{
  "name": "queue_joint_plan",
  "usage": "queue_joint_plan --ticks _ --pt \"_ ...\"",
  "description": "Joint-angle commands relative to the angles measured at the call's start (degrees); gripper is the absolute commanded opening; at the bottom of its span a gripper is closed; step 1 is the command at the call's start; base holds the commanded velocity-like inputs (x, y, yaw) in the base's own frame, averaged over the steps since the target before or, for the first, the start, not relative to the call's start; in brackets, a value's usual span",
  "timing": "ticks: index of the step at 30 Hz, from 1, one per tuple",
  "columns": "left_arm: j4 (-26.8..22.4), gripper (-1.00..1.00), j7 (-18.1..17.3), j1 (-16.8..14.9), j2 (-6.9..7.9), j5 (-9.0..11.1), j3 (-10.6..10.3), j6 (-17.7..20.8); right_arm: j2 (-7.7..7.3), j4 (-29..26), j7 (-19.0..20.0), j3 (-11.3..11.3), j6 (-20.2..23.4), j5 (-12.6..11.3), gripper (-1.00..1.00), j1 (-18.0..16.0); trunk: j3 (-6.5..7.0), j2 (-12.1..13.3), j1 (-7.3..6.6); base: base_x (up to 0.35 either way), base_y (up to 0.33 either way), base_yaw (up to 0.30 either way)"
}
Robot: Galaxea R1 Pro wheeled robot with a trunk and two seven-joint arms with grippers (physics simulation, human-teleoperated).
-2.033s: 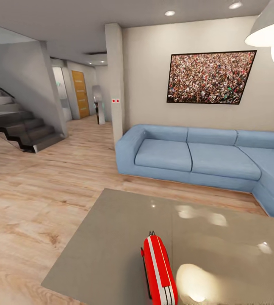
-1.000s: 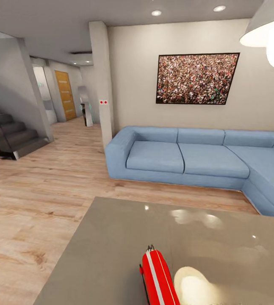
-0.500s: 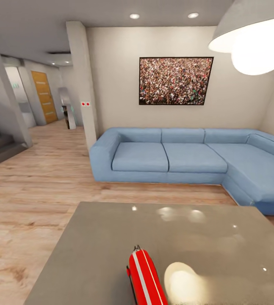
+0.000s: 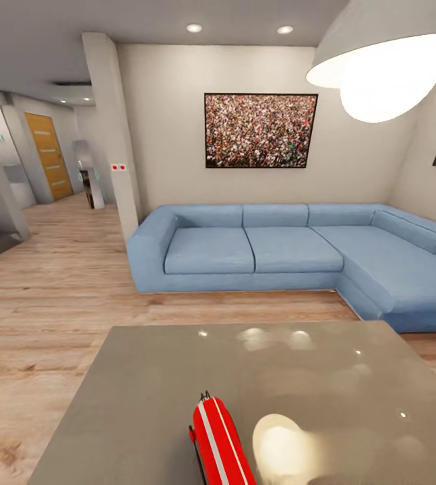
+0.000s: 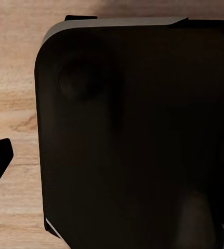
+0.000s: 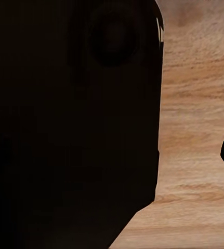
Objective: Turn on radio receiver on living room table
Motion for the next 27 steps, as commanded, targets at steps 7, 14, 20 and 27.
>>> queue_joint_plan --ticks 7,14,20,27 --pt "-0.08 1.00 0.07 0.00 0.00 0.00 0.00 0.14 0.00 0.00 -0.03 0.14 -0.15 0.54 1.00 0.00 0.00 0.00 0.00 0.000 0.000 -0.002" --pt "-0.09 1.00 0.12 0.00 0.00 0.08 0.13 0.17 -0.03 0.00 -0.06 0.47 -0.34 0.84 1.00 0.00 0.00 0.00 0.00 0.000 0.000 0.000" --pt "-0.09 1.00 0.15 0.00 -0.03 0.09 0.17 0.18 -0.10 0.00 -0.02 0.44 -0.61 0.82 1.00 0.00 0.00 0.00 0.00 0.000 0.000 0.000" --pt "-0.17 1.00 0.09 0.00 -0.07 0.09 0.16 0.25 -0.18 0.00 0.01 0.36 -0.87 0.77 1.00 0.00 0.00 0.00 0.00 0.000 0.000 0.000"
